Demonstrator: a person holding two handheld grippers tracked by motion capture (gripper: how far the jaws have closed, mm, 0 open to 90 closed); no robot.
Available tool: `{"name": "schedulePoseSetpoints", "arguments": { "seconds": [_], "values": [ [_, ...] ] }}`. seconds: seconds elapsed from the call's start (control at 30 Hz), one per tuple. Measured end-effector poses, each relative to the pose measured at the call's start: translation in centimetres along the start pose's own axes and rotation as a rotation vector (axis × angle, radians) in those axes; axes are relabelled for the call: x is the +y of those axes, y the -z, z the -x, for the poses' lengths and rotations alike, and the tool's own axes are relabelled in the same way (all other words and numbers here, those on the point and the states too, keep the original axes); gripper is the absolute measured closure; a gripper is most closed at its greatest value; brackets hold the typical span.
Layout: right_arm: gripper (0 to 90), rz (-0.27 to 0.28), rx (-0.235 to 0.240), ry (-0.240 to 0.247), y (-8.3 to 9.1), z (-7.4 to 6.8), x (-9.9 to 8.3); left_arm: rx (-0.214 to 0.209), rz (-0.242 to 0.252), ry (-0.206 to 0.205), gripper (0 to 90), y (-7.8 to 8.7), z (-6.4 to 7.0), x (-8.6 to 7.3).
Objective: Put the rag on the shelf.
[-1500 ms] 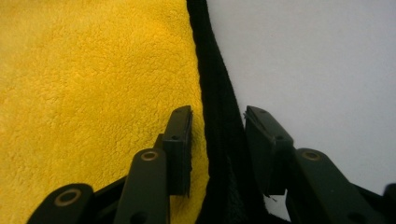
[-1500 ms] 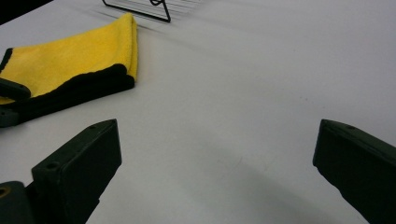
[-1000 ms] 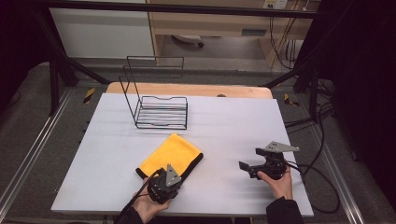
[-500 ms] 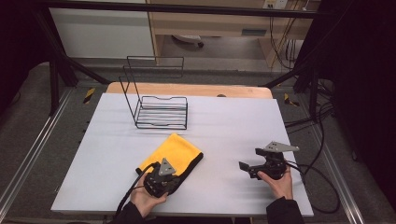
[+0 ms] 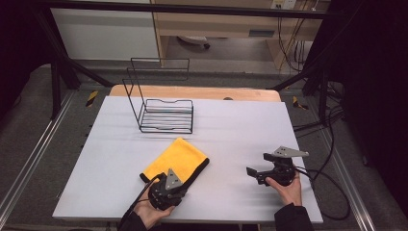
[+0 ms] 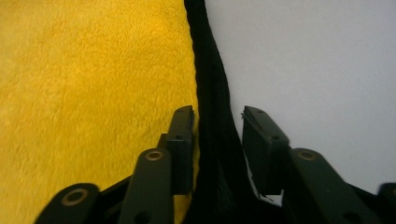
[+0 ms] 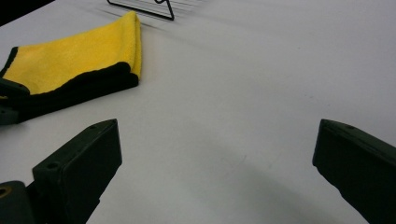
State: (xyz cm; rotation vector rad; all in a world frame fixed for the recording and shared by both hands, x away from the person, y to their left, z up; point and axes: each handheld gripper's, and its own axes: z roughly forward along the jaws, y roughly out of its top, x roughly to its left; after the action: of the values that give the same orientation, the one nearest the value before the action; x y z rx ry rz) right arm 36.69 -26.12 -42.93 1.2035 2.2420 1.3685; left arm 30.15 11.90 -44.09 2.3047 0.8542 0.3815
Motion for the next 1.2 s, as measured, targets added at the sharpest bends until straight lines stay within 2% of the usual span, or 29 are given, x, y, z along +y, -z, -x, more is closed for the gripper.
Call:
{"name": "schedulePoseSetpoints", "arguments": {
  "seconds": [0.07, 0.13, 0.2, 0.23, 0.33, 0.57, 0.63, 0.73, 0.9, 1.0, 1.07, 1.2],
  "values": [
    [1.8, -0.004, -0.001, 0.001, 0.1, 0.0, -0.1, 0.007, -0.003, 0.007, 60.0, 0.4, 0.2, -0.5],
    [1.8, -0.004, -0.002, 0.003, 0.0, 0.0, 0.0, 0.023, 0.005, 0.011, 60.9, 0.3, 0.4, -0.7],
    [1.8, -0.007, 0.001, 0.001, -0.1, 0.0, 0.0, 0.07, -0.009, -0.025, 65.8, 0.1, 0.8, -0.6],
    [1.8, -0.008, 0.0, 0.001, -0.1, 0.0, 0.0, 0.074, -0.007, -0.026, 67.8, 0.0, 0.8, -0.6],
    [1.8, 0.0, -0.001, 0.001, 0.0, 0.0, 0.0, 0.067, 0.0, -0.007, 71.4, -0.1, 0.5, -0.6],
    [1.8, 0.002, 0.002, 0.003, 0.0, -0.1, 0.1, 0.059, -0.004, -0.021, 79.8, 0.0, 0.1, -0.4],
    [1.8, -0.003, 0.001, 0.005, 0.0, -0.1, 0.1, 0.045, -0.007, -0.026, 81.0, 0.0, -0.1, -0.3],
    [1.8, -0.005, -0.001, 0.008, 0.0, 0.0, 0.1, 0.001, 0.0, -0.014, 82.4, 0.3, -0.7, -0.2],
    [1.8, -0.009, 0.005, 0.008, -0.1, 0.0, 0.1, -0.073, 0.018, 0.021, 83.2, 0.8, -1.3, 0.3],
    [1.9, -0.01, 0.009, 0.003, -0.1, -0.1, 0.1, -0.116, 0.026, 0.038, 83.3, 0.9, -0.9, 0.8],
    [2.0, -0.014, 0.011, -0.001, -0.2, -0.1, 0.1, -0.122, 0.031, 0.037, 83.3, 0.9, -0.6, 1.0],
    [2.1, -0.026, 0.016, 0.002, -0.5, -0.3, 0.1, -0.161, 0.042, 0.054, 83.2, 0.1, 1.0, 2.5]
  ]
}}
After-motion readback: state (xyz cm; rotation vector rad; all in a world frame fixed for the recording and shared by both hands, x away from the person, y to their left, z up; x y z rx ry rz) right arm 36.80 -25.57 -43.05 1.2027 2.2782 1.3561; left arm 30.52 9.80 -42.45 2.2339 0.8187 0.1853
